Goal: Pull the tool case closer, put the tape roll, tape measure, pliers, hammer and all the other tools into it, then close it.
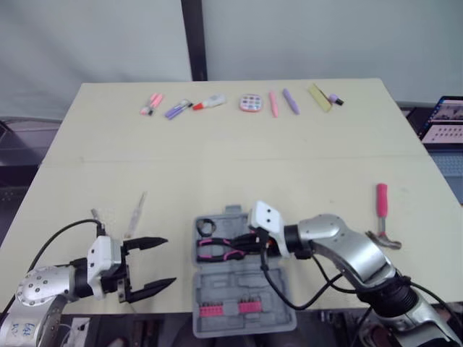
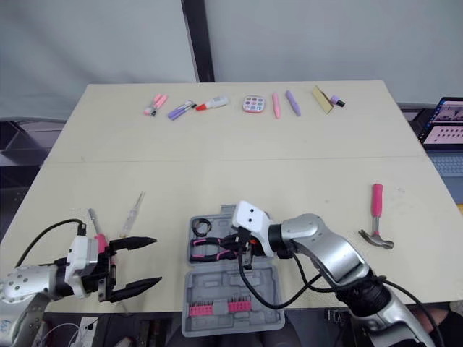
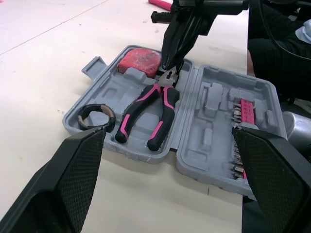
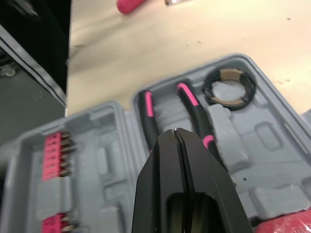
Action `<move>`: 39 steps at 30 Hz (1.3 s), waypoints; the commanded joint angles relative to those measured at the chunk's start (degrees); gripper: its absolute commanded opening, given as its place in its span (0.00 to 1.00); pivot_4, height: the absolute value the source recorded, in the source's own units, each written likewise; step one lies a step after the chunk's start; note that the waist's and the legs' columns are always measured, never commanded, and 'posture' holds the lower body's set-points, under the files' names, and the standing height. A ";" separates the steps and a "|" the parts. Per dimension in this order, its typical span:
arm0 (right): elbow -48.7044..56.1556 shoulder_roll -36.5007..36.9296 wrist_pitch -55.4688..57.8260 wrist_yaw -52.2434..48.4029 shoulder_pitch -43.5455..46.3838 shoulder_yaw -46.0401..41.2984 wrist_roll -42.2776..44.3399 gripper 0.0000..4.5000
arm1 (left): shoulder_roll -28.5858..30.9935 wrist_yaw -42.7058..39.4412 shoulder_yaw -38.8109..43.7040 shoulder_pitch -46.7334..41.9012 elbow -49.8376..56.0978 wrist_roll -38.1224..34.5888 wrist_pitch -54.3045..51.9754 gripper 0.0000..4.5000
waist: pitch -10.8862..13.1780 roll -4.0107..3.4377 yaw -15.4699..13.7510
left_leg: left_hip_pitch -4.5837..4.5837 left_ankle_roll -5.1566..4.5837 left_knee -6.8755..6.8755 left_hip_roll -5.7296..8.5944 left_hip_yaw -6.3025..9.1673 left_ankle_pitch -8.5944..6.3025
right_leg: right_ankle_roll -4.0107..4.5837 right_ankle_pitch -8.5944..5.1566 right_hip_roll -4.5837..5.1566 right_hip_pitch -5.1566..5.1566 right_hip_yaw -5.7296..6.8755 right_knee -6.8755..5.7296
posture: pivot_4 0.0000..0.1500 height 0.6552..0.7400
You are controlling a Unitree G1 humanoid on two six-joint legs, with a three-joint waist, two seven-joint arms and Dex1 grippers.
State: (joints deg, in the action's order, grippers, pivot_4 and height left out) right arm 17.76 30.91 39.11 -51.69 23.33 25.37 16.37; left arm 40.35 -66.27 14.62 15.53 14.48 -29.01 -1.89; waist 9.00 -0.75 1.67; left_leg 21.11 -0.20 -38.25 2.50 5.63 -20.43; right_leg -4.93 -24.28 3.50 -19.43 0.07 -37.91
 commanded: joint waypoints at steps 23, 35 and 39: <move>-8.82 -3.14 -10.00 -2.32 -3.97 2.90 -6.23 0.00 | 0.31 -0.74 0.62 0.99 -0.06 -0.16 2.39 1.00 | -0.02 0.01 0.06 | -0.05 0.00 0.00 0.00 0.00 0.00 | 0.00 0.00 0.00 -0.01 0.00 -0.01 | 1.00 0.92; -13.79 -2.36 -12.51 -2.31 -6.07 4.83 -9.15 0.00 | 0.38 -0.51 0.41 0.70 0.21 -0.23 2.19 1.00 | -0.32 0.39 -0.02 | -0.14 0.00 0.02 0.00 0.01 0.00 | 0.00 0.00 0.00 0.05 -0.01 0.00 | 1.00 0.92; -14.92 -1.95 -13.02 -2.19 -6.54 5.62 -9.90 0.00 | 0.53 -0.43 0.43 0.48 0.35 -0.27 1.92 1.00 | -0.46 0.54 -0.02 | -0.18 0.00 0.05 -0.01 0.03 0.00 | 0.00 0.00 0.00 0.08 -0.01 0.00 | 1.00 0.92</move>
State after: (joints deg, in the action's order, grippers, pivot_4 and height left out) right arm 6.73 27.96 24.63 -53.84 19.00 28.57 9.72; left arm 40.35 -66.69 14.62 16.10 13.27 -28.92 -0.13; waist 8.54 -0.20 1.65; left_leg 20.92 -0.20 -38.20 2.49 5.66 -20.43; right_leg -4.93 -24.28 3.50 -19.35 0.06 -37.91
